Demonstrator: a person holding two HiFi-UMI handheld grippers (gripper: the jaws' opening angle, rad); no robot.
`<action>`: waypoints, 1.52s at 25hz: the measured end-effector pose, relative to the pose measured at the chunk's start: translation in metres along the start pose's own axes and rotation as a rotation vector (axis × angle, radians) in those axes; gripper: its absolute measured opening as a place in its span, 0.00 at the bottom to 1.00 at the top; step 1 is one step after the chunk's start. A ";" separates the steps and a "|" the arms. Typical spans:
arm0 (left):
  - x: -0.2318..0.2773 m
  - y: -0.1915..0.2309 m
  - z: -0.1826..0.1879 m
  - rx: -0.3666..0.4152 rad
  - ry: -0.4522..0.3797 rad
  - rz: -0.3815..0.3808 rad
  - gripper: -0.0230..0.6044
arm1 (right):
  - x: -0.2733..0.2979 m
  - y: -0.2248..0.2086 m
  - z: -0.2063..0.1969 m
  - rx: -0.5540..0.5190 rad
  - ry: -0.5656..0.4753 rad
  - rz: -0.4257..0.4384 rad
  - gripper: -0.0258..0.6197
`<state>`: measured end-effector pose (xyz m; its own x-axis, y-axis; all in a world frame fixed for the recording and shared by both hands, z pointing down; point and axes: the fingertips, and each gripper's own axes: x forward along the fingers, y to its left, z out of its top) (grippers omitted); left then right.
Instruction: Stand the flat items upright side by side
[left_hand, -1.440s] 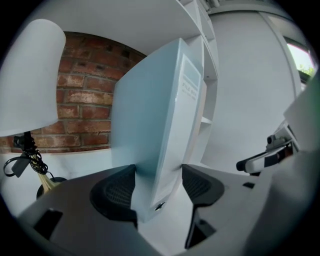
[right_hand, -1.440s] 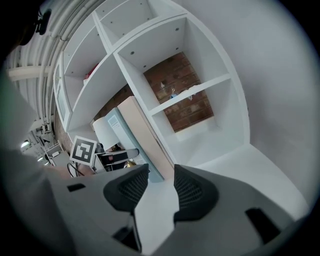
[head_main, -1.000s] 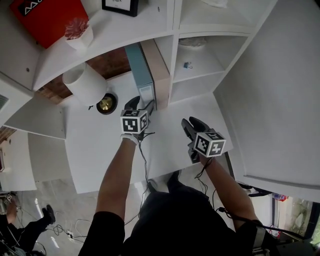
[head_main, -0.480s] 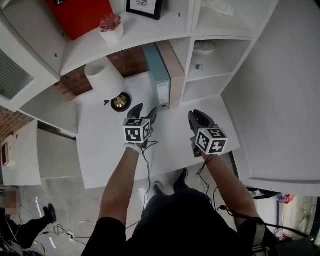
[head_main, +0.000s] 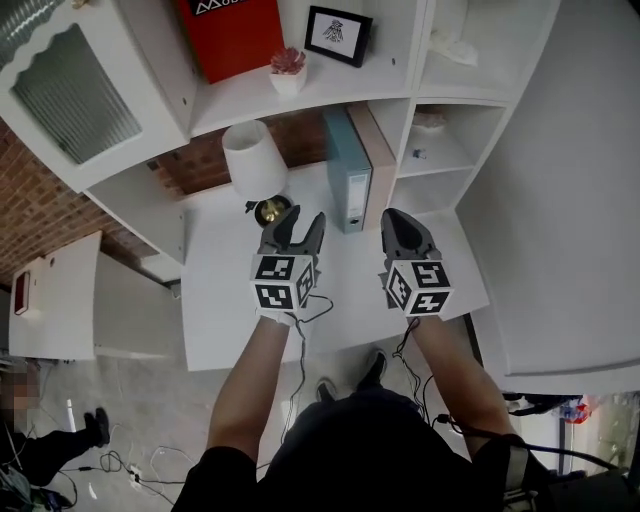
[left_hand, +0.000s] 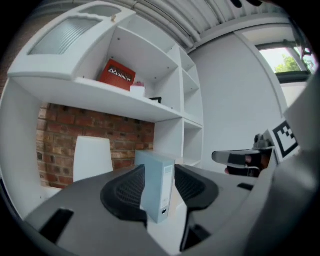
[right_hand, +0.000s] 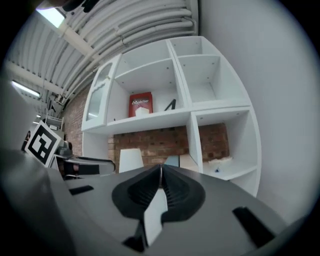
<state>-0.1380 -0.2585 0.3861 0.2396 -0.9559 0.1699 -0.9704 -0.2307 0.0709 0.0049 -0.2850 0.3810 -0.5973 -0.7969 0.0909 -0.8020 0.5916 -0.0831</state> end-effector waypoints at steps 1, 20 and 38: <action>-0.010 -0.002 0.011 -0.001 -0.027 0.006 0.32 | -0.003 0.009 0.011 -0.017 -0.025 0.001 0.06; -0.154 0.027 0.093 0.097 -0.295 0.154 0.11 | -0.045 0.143 0.095 -0.223 -0.235 0.128 0.04; -0.159 0.054 0.081 0.043 -0.285 0.182 0.11 | -0.030 0.162 0.088 -0.235 -0.213 0.145 0.04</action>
<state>-0.2306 -0.1336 0.2833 0.0507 -0.9931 -0.1058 -0.9983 -0.0533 0.0224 -0.1059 -0.1762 0.2776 -0.7088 -0.6959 -0.1160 -0.7050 0.6926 0.1527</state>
